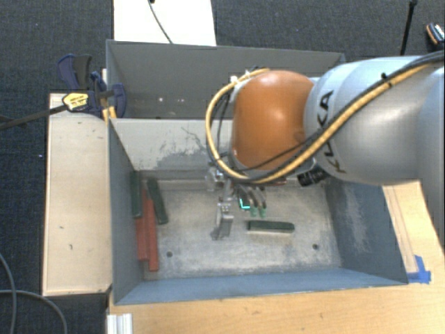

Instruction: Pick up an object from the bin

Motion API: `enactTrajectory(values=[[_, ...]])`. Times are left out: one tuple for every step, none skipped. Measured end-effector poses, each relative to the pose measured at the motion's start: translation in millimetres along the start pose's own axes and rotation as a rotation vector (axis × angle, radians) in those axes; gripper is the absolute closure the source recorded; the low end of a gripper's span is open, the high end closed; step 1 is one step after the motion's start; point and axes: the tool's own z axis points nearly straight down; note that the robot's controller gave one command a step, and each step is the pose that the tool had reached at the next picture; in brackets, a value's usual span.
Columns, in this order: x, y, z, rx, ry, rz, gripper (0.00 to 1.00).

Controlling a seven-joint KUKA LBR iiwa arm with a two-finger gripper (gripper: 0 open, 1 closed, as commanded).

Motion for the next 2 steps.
enactTrajectory(values=[[35.1, -106, 128, 0.004, 0.008, 0.057, 0.00], [-1.2, -159, 92, 0.003, -0.007, 0.095, 0.00]])
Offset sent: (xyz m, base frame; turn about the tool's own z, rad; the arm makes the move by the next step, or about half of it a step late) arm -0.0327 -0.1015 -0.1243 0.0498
